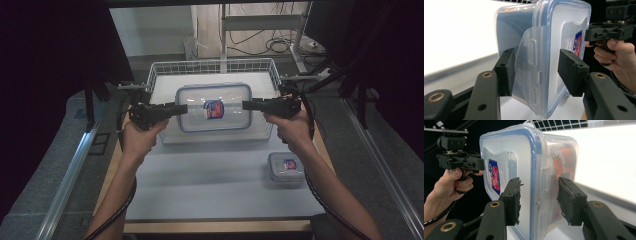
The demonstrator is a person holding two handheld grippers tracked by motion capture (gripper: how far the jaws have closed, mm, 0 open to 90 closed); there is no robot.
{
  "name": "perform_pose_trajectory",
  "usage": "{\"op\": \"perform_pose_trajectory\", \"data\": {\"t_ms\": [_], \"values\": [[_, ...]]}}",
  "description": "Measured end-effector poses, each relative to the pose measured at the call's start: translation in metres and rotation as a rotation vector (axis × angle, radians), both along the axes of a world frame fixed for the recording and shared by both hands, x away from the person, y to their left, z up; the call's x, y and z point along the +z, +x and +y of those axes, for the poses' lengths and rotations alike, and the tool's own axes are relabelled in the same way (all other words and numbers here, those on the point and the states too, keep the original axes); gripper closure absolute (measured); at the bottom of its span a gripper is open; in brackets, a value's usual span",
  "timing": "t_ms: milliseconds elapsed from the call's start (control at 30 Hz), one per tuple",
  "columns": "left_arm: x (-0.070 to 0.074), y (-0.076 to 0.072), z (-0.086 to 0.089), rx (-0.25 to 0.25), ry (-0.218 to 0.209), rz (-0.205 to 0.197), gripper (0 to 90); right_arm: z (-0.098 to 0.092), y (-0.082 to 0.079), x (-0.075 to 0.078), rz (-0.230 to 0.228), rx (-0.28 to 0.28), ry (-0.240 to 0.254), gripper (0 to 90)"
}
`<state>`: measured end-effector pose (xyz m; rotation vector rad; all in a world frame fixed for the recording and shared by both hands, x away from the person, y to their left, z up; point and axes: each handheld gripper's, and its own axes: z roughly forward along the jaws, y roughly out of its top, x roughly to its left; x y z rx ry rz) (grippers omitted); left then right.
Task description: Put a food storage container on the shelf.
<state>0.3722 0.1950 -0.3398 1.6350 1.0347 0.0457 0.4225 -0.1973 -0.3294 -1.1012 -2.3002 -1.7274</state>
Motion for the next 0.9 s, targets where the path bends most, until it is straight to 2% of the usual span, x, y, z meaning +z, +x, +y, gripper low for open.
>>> {"op": "perform_pose_trajectory", "data": {"t_ms": [167,400,567,900], "values": [[0.011,0.012,0.004,0.009,-0.002,-0.007,49.0,0.004,0.012,0.01,0.005,-0.011,0.012,54.2],[0.02,0.029,0.007,0.028,-0.009,0.006,48.9,0.01,0.031,0.019,0.027,-0.027,0.028,53.9],[0.022,0.04,0.009,0.037,-0.029,0.021,48.9,0.012,0.042,0.023,0.034,-0.046,0.036,53.4],[0.024,0.059,0.008,0.046,-0.045,0.055,48.8,0.016,0.058,0.031,0.047,-0.082,0.011,52.4]]}}
